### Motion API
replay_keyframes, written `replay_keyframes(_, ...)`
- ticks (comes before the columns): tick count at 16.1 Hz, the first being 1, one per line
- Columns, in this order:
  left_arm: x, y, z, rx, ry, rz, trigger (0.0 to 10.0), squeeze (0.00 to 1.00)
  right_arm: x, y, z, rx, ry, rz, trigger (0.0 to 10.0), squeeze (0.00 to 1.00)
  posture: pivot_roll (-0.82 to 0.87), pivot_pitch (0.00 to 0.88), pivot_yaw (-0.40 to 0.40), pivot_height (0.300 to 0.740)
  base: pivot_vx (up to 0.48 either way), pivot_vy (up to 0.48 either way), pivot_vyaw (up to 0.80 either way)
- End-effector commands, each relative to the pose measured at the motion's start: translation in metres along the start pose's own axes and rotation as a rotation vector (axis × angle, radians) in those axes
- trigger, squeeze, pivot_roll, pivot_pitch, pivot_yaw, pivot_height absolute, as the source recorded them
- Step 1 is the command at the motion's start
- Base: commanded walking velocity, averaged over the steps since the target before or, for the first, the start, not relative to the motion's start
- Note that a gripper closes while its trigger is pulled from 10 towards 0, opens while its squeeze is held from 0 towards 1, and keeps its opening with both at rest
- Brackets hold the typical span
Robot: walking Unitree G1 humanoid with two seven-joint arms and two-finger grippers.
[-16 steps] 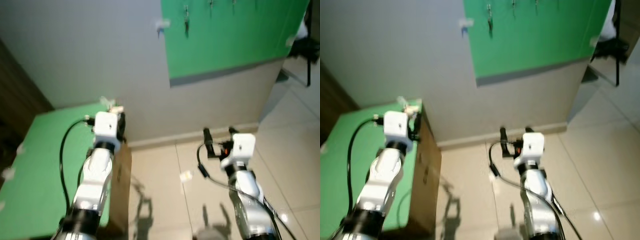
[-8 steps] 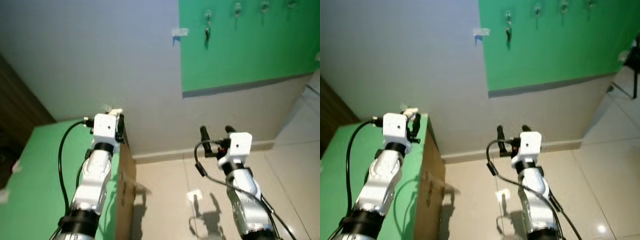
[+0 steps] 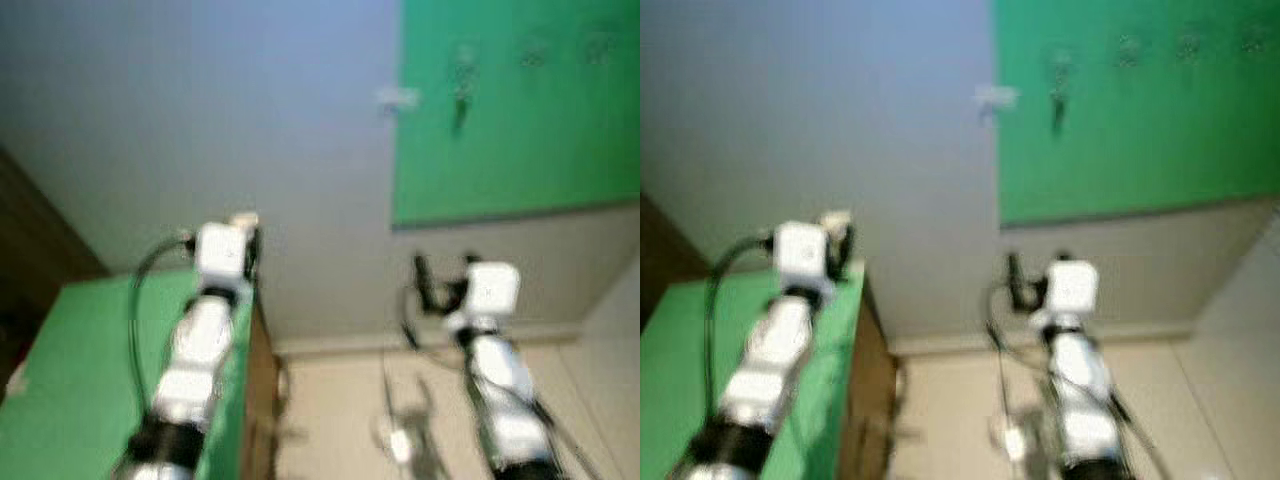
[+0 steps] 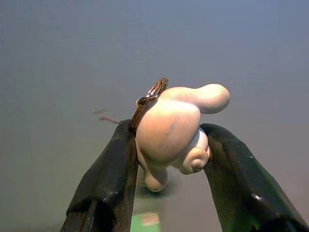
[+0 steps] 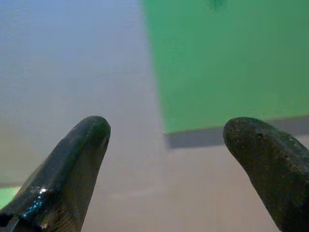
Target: Hang keys on a hook
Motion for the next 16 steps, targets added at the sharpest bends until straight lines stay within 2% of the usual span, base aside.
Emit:
replay_keyframes(1,0.0043,0.0034,0.0023,-0.008,0.013,0.005,0.0,0.00,0.0030,0.0057,0.0007,-0.010,0.008,-0.007,10.0,0.00,-0.19,0.005,0.146,0.740,0.480,0.000,0.00)
replay_keyframes(3,-0.0011,0.0061,0.0025,-0.022,-0.011,0.024,0.0,0.00,0.0029,0.0060,0.0014,-0.010,0.006,-0.005,10.0,0.00,-0.19,0.007,0.145,0.740,0.000,0.000,0.00)
replay_keyframes(6,0.0044,0.0052,0.0019,-0.009,0.021,0.022,0.0,0.00,0.0027,0.0057,0.0026,-0.009,0.004,-0.003,10.0,0.00,-0.19,0.007,0.144,0.740,0.000,0.000,0.00)
replay_keyframes(16,0.0056,0.0085,0.0018,-0.026,0.029,0.023,0.0,0.00,0.0012,0.0055,0.0006,-0.010,0.001,-0.002,10.0,0.00,-0.20,0.010,0.149,0.740,0.000,-0.440,0.00)
Point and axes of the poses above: a point about 5 cm out from each wrist's last joint towards the gripper, its own z axis pointing out of the wrist towards the gripper, its own x axis along the axis of the wrist's last joint, y = z × x, the point moved 5 cm from there along z, pointing out of the wrist towards the gripper, and after that the axes turned 1 degree about -z, right-handed, at the moved point
